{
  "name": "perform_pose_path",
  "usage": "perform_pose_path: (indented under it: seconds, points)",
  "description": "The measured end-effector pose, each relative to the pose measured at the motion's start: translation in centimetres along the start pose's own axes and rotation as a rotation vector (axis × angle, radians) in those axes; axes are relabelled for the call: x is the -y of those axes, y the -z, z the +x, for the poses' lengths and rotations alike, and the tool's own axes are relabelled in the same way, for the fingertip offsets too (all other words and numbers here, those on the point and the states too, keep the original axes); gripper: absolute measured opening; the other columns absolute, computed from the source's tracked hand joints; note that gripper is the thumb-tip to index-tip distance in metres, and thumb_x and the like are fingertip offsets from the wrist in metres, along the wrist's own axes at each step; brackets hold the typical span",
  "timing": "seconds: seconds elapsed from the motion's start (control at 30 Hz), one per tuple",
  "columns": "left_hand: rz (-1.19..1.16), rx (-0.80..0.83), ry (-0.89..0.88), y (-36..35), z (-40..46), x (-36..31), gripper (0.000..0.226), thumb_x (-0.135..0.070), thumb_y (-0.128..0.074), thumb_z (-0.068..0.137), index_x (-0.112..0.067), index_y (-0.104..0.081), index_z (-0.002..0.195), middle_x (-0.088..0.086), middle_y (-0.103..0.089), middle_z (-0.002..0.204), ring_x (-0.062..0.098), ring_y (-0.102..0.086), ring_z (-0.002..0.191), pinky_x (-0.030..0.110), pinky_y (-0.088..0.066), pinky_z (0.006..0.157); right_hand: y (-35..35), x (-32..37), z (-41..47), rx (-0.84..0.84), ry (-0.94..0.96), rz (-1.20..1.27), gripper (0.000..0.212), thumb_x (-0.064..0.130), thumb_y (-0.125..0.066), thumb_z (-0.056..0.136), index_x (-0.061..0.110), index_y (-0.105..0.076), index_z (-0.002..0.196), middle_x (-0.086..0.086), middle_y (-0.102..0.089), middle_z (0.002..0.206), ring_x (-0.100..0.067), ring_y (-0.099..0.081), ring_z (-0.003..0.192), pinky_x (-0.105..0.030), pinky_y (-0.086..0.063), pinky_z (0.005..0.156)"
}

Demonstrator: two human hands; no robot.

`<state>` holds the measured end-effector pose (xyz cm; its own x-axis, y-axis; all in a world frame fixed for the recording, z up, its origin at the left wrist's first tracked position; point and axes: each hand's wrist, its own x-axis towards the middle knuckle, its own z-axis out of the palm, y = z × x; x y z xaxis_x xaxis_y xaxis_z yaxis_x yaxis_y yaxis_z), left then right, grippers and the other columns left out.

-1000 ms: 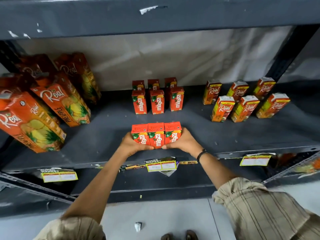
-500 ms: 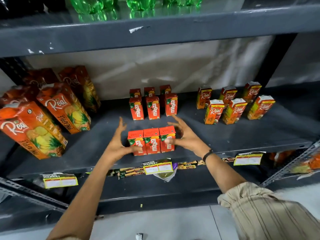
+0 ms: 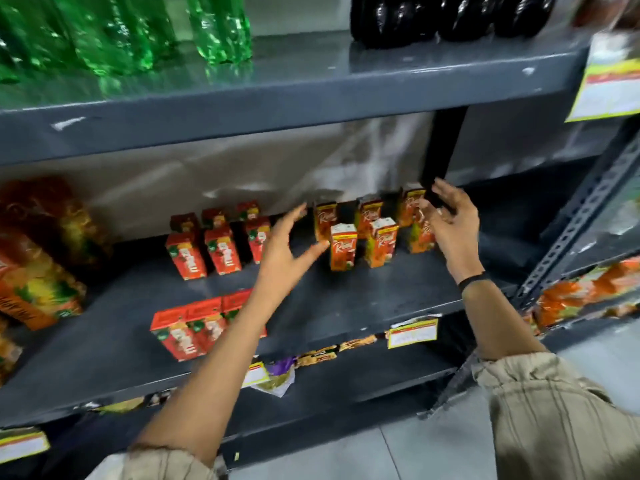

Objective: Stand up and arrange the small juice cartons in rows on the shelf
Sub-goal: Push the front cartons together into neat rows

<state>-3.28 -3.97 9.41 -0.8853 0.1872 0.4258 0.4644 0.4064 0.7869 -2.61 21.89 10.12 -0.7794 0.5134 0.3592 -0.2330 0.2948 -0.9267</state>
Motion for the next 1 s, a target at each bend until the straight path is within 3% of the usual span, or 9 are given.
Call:
perform_pose_path:
  seconds: [0.13,0.23,0.3,0.43,0.47,0.53,0.6,0.8,1.0]
  points:
    - [-0.045,-0.034,0.213,-5.4,1.4,2.1,0.082,-0.008,-0.076,0.073,-0.002,-0.028,0.139,0.019,-0.037,0.146,0.03,-0.035,0.135,0.044,-0.03,0.113,3.6,-5.0,2.1,0.008,-0.109,-0.132,0.053,-0.001,-0.064,0.084,0.006,-0.048,0.134,-0.017,-0.055,0.134,-0.026,-0.051,0.124,-0.021,-0.04,0.096]
    - [-0.109,-0.033,0.343,-7.7,2.1,4.4,0.093,-0.003,-0.078,0.069,-0.003,-0.021,0.143,0.018,-0.03,0.15,0.03,-0.031,0.138,0.044,-0.028,0.114,4.9,-8.0,3.4,0.1,-0.226,-0.134,0.069,-0.007,-0.066,0.081,0.002,-0.033,0.142,-0.018,-0.04,0.146,-0.027,-0.041,0.132,-0.017,-0.041,0.096]
    - [-0.129,0.016,0.409,-9.0,2.1,5.9,0.096,-0.003,-0.08,0.066,-0.007,-0.022,0.143,0.017,-0.033,0.149,0.029,-0.034,0.136,0.046,-0.03,0.113,5.2,-9.7,4.4,0.229,-0.297,-0.139,0.08,-0.013,-0.065,0.079,0.004,-0.024,0.145,-0.019,-0.032,0.149,-0.025,-0.038,0.131,-0.022,-0.045,0.095]
    - [-0.118,0.018,0.533,-10.9,2.2,7.4,0.077,-0.002,-0.082,0.062,-0.004,-0.042,0.128,0.02,-0.055,0.13,0.034,-0.051,0.121,0.045,-0.042,0.102,4.6,-11.6,6.0,0.403,-0.386,-0.096,0.078,-0.024,-0.059,0.077,0.001,-0.026,0.143,-0.025,-0.037,0.146,-0.039,-0.038,0.132,-0.01,-0.054,0.063]
    - [-0.1,0.006,0.547,-11.3,2.5,7.5,0.072,-0.003,-0.082,0.062,-0.003,-0.046,0.124,0.021,-0.057,0.127,0.034,-0.053,0.118,0.043,-0.043,0.099,4.3,-11.8,6.3,0.424,-0.373,-0.125,0.074,-0.024,-0.061,0.075,-0.002,-0.031,0.139,-0.028,-0.041,0.142,-0.041,-0.042,0.129,-0.015,-0.055,0.07]
    - [-0.074,-0.009,0.55,-11.8,3.1,7.4,0.067,-0.006,-0.083,0.061,-0.004,-0.05,0.12,0.021,-0.061,0.122,0.033,-0.057,0.113,0.04,-0.044,0.093,3.5,-12.1,6.6,0.438,-0.34,-0.19,0.07,-0.018,-0.07,0.07,-0.005,-0.04,0.131,-0.029,-0.051,0.133,-0.042,-0.05,0.123,-0.036,-0.049,0.097]
    - [-0.077,-0.012,0.55,-12.3,3.6,7.2,0.069,-0.005,-0.084,0.058,-0.007,-0.051,0.119,0.018,-0.063,0.12,0.031,-0.059,0.111,0.038,-0.044,0.091,2.5,-12.2,6.5,0.416,-0.311,-0.228,0.072,-0.01,-0.078,0.066,-0.003,-0.044,0.129,-0.027,-0.056,0.128,-0.04,-0.053,0.12,-0.051,-0.042,0.105]
    - [-0.089,0.006,0.522,-14.1,4.3,6.4,0.072,-0.006,-0.086,0.057,-0.007,-0.052,0.12,0.018,-0.063,0.12,0.032,-0.059,0.112,0.043,-0.046,0.096,-0.8,-11.9,4.3,0.461,-0.193,-0.295,0.076,0.011,-0.086,0.063,0.01,-0.047,0.127,-0.014,-0.063,0.123,-0.028,-0.058,0.117,-0.044,-0.046,0.101]
    - [-0.143,0.08,0.573,-14.5,5.3,6.3,0.075,0.0,-0.085,0.056,-0.006,-0.051,0.123,0.019,-0.061,0.125,0.032,-0.056,0.116,0.047,-0.044,0.102,-1.5,-11.9,4.8,0.529,-0.149,-0.345,0.088,0.015,-0.088,0.06,0.004,-0.041,0.133,-0.017,-0.062,0.126,-0.031,-0.056,0.12,-0.045,-0.043,0.104]
